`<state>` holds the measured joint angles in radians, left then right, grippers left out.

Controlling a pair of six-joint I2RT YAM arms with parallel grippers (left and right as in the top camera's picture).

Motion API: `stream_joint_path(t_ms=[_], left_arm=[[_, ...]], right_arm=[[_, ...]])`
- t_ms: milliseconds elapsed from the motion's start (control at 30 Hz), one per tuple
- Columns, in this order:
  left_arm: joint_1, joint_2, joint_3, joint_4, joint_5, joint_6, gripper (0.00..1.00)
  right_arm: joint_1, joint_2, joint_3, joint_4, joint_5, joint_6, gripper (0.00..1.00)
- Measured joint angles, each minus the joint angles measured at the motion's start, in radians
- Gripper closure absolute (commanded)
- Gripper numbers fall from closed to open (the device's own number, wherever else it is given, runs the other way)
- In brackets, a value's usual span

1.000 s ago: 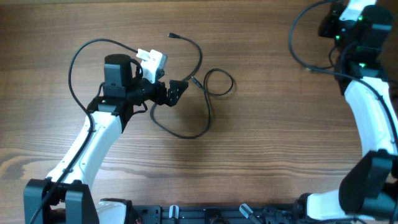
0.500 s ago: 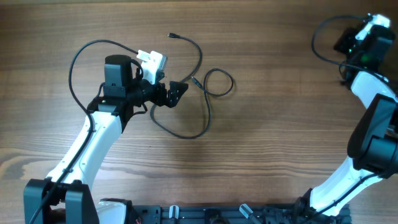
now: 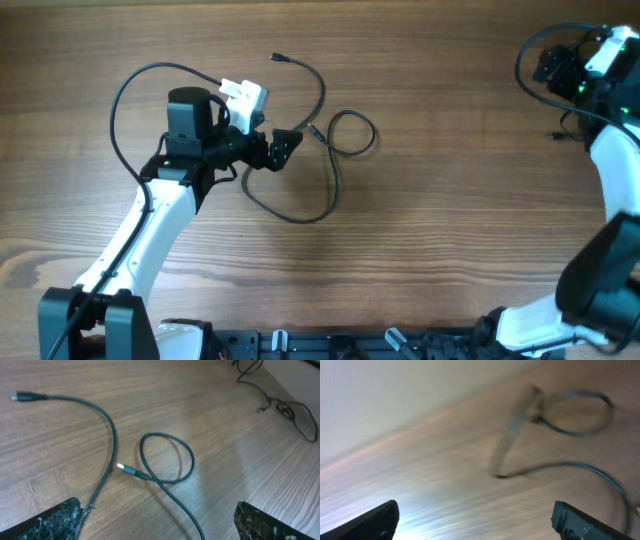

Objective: Untangle cables

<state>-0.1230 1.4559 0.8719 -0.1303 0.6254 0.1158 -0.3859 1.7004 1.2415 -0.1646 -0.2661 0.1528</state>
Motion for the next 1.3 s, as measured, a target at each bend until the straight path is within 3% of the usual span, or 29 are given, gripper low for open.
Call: stream_joint_path(t_ms=[200,367,567,833,1167,1233,1300], left_arm=[[0.000,0.000,0.000,0.036,-0.022,-0.005,0.00],[0.000,0.000,0.000,0.035,-0.193,-0.096,0.00],[0.001,0.000,0.000,-0.029,-0.415,-0.140,0.00],[0.137,0.000,0.000,-0.045,-0.525,-0.229,0.00],[0.148,0.000,0.000,-0.048,-0.524,-0.214,0.00],[0.148,0.000,0.000,-0.049,-0.524,-0.214,0.00],[0.148,0.000,0.000,-0.049,-0.524,-0.211,0.00]], right_arm=[[0.136,-0.045,0.010,-0.256,-0.259,-0.099,0.00],[0.358,-0.043,0.010,-0.438,-0.277,-0.148,0.01],[0.617,-0.043,0.010,-0.527,-0.199,-0.159,0.00],[0.876,0.087,0.010,-0.453,0.061,-0.228,0.00],[0.898,0.315,0.009,-0.180,0.096,-0.325,0.00],[0.901,0.333,0.009,-0.143,0.099,-0.340,0.08],[0.903,0.344,0.011,-0.119,0.114,-0.356,0.64]])
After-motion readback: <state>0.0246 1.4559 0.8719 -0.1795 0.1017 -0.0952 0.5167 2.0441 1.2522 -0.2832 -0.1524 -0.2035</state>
